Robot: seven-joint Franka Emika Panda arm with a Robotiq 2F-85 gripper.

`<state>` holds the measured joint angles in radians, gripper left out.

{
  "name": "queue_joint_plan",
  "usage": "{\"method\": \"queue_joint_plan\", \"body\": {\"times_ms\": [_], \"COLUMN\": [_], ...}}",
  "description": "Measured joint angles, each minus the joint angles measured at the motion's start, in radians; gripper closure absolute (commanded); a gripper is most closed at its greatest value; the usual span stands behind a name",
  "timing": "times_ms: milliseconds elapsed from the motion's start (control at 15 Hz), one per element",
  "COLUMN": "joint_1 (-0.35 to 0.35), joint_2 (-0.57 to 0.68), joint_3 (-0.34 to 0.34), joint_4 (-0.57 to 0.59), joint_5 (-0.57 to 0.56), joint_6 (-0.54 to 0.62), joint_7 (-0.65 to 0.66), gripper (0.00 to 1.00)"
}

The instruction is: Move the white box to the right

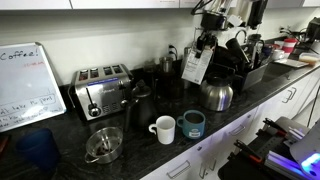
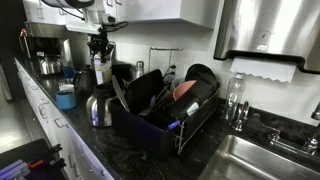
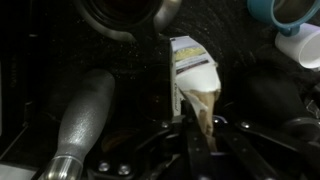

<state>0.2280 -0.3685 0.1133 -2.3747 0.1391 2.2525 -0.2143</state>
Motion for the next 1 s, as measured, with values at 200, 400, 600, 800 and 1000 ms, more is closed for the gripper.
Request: {"method": "queue_joint_plan", "body": {"times_ms": [200,400,600,800,1000], "joint_1": [-0.010,-0.065,-0.146,-0.211,-0.270], "joint_2": [-0.087,-0.157,-0.214,-0.260,-0.318], "joint_3": [-0.033,-0.051,-0.054,-0.054,-0.057], "joint_4": [-0.001,0.000,0.001,0.018,0.043], "joint_5": [-0.021,-0.107,-0.236,-0.328,-0.390], "joint_6": [-0.017,-0.016,-0.016,-0.018,-0.043], "joint_7": [-0.002,0.017,0.075,0.145,0.190], "gripper": [0.99,0.99,0.99,0.99,0.99]}}
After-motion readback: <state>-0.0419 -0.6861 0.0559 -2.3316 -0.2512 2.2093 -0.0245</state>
